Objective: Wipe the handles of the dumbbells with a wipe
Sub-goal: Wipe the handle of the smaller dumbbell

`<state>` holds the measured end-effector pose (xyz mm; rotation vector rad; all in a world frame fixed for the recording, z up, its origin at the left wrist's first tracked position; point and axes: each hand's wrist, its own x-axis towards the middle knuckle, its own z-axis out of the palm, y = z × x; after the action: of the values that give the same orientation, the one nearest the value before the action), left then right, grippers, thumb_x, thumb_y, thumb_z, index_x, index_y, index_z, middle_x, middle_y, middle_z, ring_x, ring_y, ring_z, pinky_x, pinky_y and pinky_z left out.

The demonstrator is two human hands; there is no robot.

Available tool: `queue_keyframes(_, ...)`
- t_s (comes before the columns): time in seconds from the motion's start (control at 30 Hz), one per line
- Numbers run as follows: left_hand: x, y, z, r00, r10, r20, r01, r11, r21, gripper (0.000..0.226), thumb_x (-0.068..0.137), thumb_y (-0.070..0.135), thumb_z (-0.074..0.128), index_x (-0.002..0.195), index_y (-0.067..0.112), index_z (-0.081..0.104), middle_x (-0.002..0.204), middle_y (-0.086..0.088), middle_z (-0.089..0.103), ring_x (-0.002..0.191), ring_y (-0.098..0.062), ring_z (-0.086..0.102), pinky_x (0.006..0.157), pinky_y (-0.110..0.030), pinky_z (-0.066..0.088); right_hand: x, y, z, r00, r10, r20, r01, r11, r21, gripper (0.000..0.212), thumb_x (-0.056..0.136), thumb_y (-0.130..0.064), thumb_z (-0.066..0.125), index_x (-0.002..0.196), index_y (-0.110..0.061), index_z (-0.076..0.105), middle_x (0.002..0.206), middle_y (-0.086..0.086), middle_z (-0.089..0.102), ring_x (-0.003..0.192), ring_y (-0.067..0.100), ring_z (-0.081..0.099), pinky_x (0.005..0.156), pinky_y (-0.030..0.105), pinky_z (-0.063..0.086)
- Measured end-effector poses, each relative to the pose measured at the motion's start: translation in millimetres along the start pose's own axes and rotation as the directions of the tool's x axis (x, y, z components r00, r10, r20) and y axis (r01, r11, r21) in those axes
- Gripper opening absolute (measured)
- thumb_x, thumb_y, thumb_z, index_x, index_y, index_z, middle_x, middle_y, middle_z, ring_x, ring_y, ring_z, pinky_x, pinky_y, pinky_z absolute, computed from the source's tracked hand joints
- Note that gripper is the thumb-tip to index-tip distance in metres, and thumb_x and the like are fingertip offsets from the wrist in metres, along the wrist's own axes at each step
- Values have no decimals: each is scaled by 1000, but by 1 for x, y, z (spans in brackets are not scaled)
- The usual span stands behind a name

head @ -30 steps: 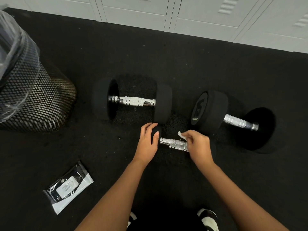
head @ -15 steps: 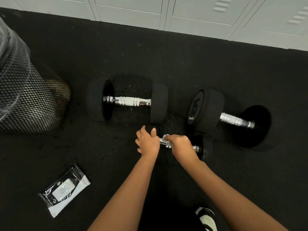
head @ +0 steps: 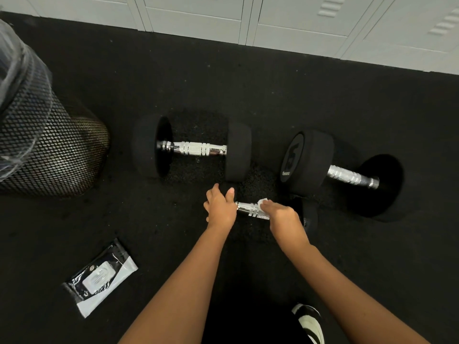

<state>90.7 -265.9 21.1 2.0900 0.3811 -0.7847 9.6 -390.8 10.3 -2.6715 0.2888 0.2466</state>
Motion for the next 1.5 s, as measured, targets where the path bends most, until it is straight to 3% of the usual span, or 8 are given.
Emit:
queue_keyframes(0.23,-2,0,-1,1000,9,-1,-9,1000,17,54,99,31,36,146,10,20,152,-7,20,138,-30,19,108,-47,24,-10,7,8,998,-25,49,25,1000,17,59,59,29,61,110,0,66,116,20,65,105,36,63,80,49,56)
queue_keyframes(0.4,0,0,-1,1000,14,2,-14,1000,24,54,99,32,36,146,11,20,152,-8,19,138,-30,18,108,-47,23,6,-8,5,995,64,71,-62,997,-39,37,80,11,51,109,-8,64,106,8,65,94,26,64,84,38,52)
queue_keyframes(0.53,-1,0,-2,1000,16,7,-16,999,30,54,99,32,36,146,11,20,152,-8,20,138,-30,19,108,-46,24,2,-5,6,993,-46,106,46,999,6,47,75,16,54,115,-7,63,113,11,65,98,30,65,85,42,53)
queue_keyframes(0.7,0,-1,-1,1000,21,1,-21,999,33,54,99,32,36,146,11,20,151,-8,20,137,-29,20,108,-46,25,15,-11,-1,986,104,132,-93,992,-89,33,85,4,51,112,-11,62,103,7,62,90,26,61,78,34,51)
queue_keyframes(0.87,0,-2,-2,1000,25,3,-25,999,33,54,99,32,36,146,11,21,151,-8,20,137,-30,20,108,-46,25,10,-14,3,982,-86,170,89,996,-14,45,81,10,51,122,-8,59,121,10,61,104,31,61,88,41,51)
queue_keyframes(1.13,1,-3,-1,1000,28,-1,-28,999,26,54,99,32,36,146,10,21,152,-8,19,138,-30,19,108,-47,24,14,-23,7,984,-33,172,40,999,-33,45,82,10,49,122,-10,58,121,8,59,105,27,61,89,37,50)
queue_keyframes(1.33,2,-4,0,999,36,-4,-36,999,31,54,99,33,36,146,10,21,150,-8,23,135,-29,24,107,-47,26,-1,-2,6,999,-25,26,25,1000,8,54,70,22,56,117,-4,63,124,14,61,111,32,61,93,41,51)
queue_keyframes(1.5,3,-6,-1,999,40,-3,-40,999,34,53,99,33,36,146,11,21,149,-8,23,134,-28,26,106,-45,28,-15,9,10,979,-200,28,201,979,-44,73,35,26,76,99,-8,72,106,6,71,98,23,68,69,35,59)
